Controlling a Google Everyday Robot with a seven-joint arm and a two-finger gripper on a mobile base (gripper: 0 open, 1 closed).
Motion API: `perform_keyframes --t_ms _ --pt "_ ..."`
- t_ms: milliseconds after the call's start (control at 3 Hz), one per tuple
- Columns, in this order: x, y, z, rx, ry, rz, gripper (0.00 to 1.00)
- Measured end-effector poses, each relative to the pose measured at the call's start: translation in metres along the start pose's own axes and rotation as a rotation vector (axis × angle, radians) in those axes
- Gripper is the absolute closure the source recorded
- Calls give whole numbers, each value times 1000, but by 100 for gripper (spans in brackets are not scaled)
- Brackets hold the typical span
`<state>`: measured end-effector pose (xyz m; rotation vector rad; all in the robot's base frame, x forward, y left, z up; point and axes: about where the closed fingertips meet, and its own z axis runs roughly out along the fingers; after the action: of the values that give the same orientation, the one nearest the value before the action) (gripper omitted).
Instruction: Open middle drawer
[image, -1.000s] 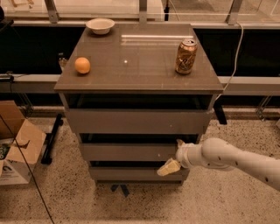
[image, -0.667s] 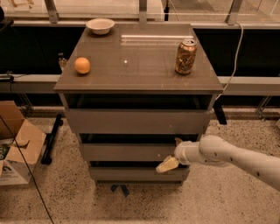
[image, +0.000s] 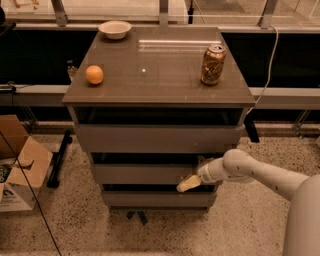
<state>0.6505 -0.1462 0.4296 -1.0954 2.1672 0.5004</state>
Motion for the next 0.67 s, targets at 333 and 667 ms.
perform_keyframes --t_ms 333,667 --pt "13 -2 -1 -17 25 20 19" --pt "9 -1 -5 -16 25 20 50"
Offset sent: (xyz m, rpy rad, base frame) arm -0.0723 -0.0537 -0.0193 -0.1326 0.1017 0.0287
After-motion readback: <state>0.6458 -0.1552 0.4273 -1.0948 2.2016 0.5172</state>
